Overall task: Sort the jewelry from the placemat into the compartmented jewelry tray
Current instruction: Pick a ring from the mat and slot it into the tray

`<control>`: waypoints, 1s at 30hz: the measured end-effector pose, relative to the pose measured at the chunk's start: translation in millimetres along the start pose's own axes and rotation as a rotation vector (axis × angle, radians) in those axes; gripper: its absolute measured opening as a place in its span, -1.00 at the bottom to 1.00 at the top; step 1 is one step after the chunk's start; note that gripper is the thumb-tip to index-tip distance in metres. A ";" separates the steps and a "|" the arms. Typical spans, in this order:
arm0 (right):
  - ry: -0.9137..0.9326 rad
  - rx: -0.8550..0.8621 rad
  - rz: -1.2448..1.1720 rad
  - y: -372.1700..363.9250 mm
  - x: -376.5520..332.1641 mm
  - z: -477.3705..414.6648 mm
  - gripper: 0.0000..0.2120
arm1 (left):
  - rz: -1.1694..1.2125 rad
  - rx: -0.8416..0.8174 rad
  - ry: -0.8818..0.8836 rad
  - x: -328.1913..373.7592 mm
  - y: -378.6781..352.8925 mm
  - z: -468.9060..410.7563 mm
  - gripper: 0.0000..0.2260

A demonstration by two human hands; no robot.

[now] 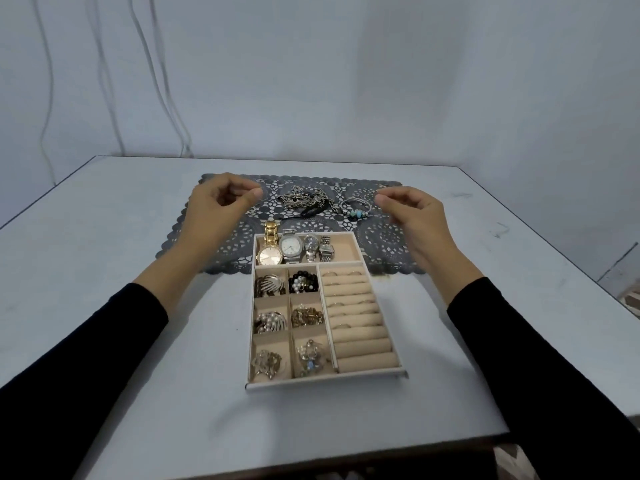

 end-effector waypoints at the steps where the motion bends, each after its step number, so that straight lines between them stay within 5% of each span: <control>1: 0.005 -0.012 0.004 -0.2 -2.8 7.9 -0.83 | 0.010 -0.009 -0.007 4.9 -1.6 5.9 -0.93; 30: 0.087 -0.611 0.282 4.8 -33.1 138.1 -0.93 | 0.078 -0.168 -0.061 48.7 -33.9 77.3 -0.93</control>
Point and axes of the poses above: each hand's wrist, its own z-axis away from the middle knuckle, its own y-axis out of the back of the hand, x = y × z, the point moved 5 cm from there along -z, towards the middle knuckle, and after that the axes turned 5 degrees about y, right-handed, at the moved point
